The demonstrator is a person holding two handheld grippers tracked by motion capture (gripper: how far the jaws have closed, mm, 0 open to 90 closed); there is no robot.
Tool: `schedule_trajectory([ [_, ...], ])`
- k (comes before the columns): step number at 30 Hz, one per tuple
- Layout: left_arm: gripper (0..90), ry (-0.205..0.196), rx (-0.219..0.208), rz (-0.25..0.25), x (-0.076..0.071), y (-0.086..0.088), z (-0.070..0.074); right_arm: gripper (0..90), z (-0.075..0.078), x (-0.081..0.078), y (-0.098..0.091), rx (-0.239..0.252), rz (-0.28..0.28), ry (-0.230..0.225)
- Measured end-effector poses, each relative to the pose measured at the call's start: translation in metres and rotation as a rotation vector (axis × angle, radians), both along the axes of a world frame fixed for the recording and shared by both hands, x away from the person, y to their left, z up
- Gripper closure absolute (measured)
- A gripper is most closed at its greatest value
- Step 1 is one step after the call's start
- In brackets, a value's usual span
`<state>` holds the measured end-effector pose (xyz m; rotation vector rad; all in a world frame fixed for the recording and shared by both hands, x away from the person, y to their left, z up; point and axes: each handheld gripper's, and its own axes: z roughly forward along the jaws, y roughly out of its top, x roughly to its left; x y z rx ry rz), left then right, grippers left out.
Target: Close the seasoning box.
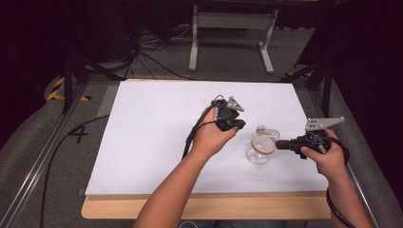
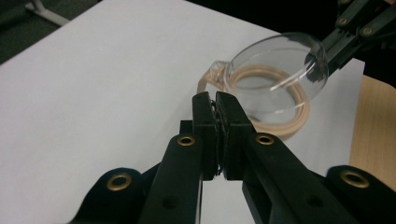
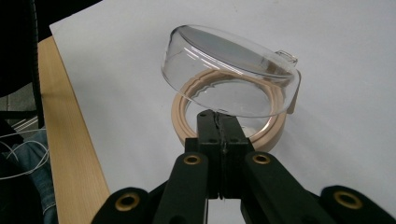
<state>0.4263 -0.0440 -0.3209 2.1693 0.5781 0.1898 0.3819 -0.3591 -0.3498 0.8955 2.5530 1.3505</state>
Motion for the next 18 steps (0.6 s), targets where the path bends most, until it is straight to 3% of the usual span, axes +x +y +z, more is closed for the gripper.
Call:
schedule_trajectory([
  [18, 86.2, 0.086, 0.030, 0.053, -0.011, 0.040, -0.035, 90.0, -0.001, -0.001, 0.003, -0.090, 0.033, 0.049],
])
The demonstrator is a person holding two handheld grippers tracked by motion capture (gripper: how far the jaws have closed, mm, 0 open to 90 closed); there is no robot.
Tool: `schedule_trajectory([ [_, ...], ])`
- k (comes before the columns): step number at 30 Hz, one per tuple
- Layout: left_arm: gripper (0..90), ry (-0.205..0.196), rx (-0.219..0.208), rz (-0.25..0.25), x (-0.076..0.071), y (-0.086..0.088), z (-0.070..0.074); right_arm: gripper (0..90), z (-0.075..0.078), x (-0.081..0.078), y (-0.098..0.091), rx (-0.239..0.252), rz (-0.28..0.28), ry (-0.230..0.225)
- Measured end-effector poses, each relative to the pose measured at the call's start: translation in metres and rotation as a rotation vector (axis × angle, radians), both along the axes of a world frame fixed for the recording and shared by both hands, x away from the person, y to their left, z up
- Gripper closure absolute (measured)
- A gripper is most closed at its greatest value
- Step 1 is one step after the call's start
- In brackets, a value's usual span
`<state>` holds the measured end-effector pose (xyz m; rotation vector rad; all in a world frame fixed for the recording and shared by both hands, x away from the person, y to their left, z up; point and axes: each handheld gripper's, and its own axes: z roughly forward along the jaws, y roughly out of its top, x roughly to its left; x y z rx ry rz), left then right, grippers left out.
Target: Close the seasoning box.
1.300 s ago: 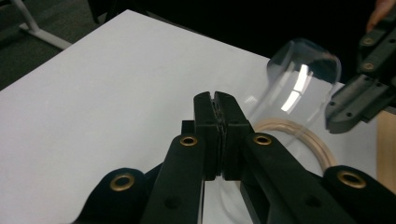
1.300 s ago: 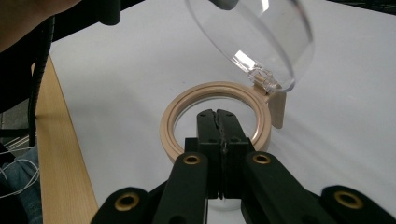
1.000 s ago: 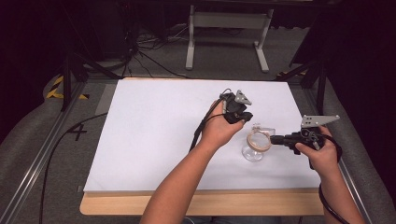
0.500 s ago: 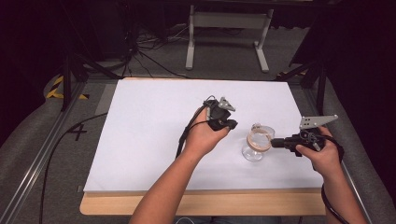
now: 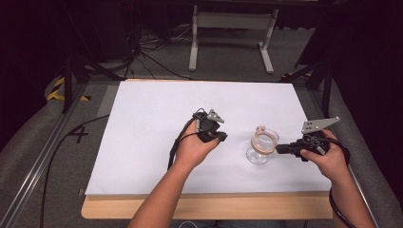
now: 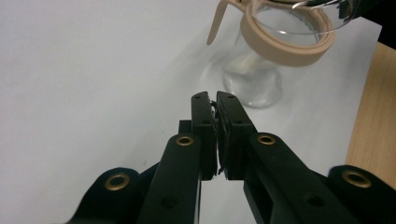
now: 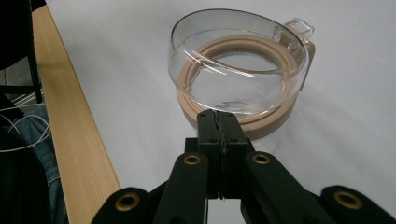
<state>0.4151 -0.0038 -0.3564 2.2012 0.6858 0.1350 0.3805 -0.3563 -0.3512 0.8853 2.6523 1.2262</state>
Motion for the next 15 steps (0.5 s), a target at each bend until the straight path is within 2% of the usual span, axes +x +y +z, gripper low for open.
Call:
schedule_trajectory([
  [8, 86.1, 0.029, -0.005, 0.024, -0.003, 0.013, -0.008, 90.0, -0.002, -0.001, 0.004, -0.056, 0.011, 0.028],
  [9, 86.0, 0.020, -0.004, 0.025, -0.002, 0.015, -0.009, 90.0, -0.003, -0.001, 0.004, -0.063, 0.017, 0.030],
  [13, 85.1, 0.034, -0.009, 0.031, -0.004, 0.017, -0.010, 90.0, -0.003, -0.002, 0.004, -0.088, 0.022, 0.045],
  [15, 84.9, 0.031, -0.011, 0.032, -0.005, 0.018, -0.012, 90.0, -0.002, -0.002, 0.003, -0.084, 0.019, 0.045],
])
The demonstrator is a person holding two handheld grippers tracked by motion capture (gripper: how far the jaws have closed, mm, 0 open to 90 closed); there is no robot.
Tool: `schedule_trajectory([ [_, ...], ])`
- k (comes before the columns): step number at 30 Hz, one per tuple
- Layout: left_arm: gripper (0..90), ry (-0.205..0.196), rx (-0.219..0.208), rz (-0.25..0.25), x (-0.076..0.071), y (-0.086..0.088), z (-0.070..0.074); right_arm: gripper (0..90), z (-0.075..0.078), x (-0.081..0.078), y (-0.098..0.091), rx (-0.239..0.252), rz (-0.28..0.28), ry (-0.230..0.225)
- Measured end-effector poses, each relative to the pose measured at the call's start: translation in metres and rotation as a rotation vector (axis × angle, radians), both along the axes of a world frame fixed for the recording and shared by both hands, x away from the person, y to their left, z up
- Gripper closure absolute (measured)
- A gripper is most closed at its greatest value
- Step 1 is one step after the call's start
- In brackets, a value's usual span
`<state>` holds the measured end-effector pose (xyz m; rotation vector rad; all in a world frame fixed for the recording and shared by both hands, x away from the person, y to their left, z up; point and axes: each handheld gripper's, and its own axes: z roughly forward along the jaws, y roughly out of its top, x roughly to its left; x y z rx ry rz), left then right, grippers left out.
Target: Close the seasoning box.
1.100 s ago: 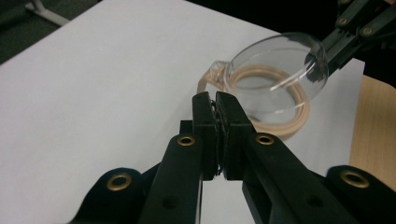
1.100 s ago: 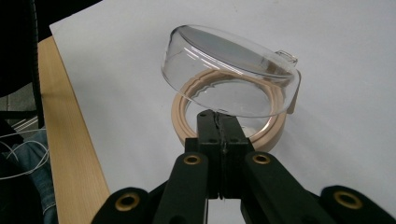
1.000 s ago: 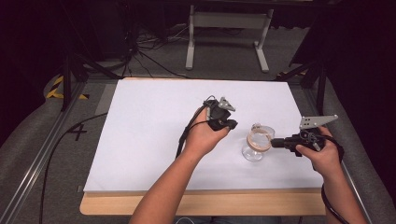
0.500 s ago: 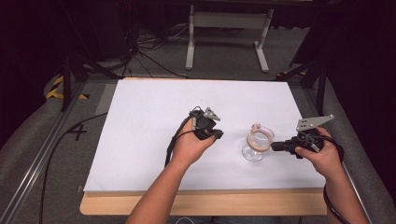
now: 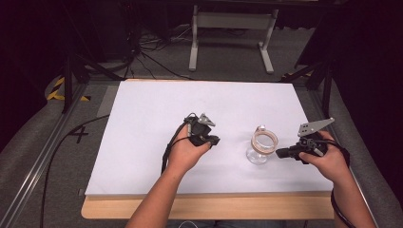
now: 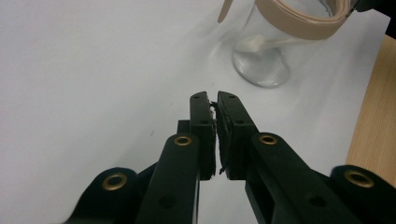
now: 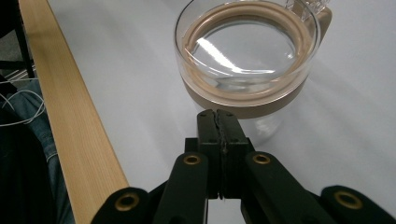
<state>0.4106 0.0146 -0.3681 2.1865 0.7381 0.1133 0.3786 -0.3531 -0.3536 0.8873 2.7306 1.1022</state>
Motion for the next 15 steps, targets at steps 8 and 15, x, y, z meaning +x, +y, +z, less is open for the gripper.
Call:
schedule_trajectory([
  [8, 81.2, 0.001, -0.012, 0.022, 0.000, 0.004, 0.001, 86.9, 0.005, -0.001, -0.005, 0.040, -0.022, -0.040],
  [15, 79.5, 0.002, -0.019, 0.032, 0.000, 0.005, 0.000, 69.8, 0.015, -0.003, -0.023, 0.117, -0.097, -0.110],
])
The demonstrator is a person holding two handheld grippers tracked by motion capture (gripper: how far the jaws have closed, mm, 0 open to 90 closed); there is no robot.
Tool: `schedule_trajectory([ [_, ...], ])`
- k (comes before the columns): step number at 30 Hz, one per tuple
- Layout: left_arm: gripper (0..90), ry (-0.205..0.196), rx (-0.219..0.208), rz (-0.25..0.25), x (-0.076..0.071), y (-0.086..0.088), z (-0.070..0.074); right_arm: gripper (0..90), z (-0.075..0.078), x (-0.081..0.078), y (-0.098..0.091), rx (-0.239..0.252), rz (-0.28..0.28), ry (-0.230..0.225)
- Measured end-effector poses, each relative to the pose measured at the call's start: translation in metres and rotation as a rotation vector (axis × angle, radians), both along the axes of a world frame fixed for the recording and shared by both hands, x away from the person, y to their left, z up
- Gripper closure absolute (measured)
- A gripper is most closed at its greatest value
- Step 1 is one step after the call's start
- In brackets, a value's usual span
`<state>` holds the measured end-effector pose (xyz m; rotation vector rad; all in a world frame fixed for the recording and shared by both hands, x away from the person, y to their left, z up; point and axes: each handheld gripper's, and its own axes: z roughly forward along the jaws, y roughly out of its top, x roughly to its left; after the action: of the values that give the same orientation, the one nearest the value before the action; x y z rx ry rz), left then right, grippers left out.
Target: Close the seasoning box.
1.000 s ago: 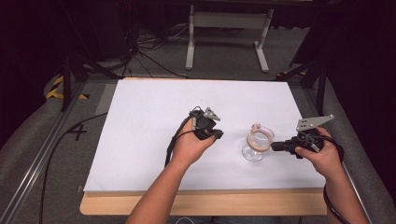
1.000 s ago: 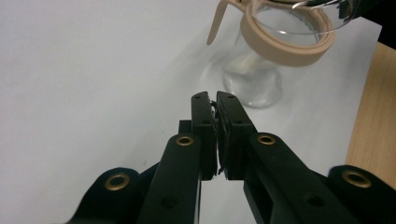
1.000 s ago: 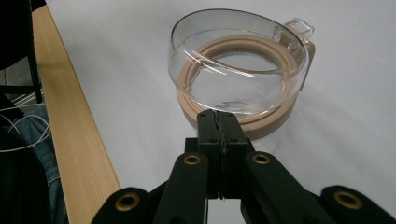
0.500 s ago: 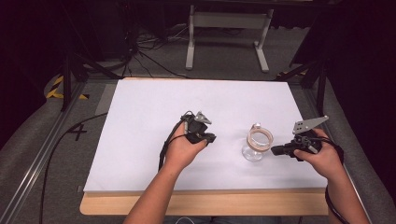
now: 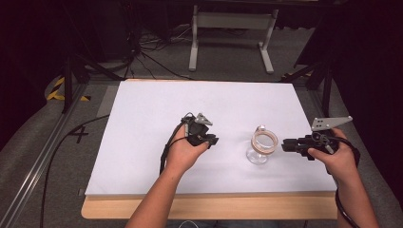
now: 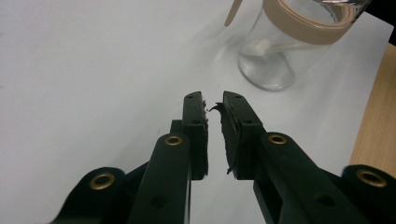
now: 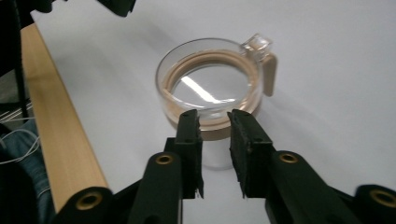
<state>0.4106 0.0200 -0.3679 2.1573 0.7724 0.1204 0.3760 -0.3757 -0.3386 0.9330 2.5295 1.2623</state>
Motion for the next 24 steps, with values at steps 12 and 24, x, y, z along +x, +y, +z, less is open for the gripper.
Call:
schedule_trajectory([
  [12, 77.7, 0.002, 0.011, 0.030, 0.002, 0.007, -0.004, 50.6, -0.011, 0.013, -0.048, 0.002, -0.221, -0.050],
  [24, 73.3, 0.001, 0.040, 0.075, 0.005, 0.019, -0.018, 41.7, -0.055, 0.038, -0.072, -0.073, -0.337, -0.037],
])
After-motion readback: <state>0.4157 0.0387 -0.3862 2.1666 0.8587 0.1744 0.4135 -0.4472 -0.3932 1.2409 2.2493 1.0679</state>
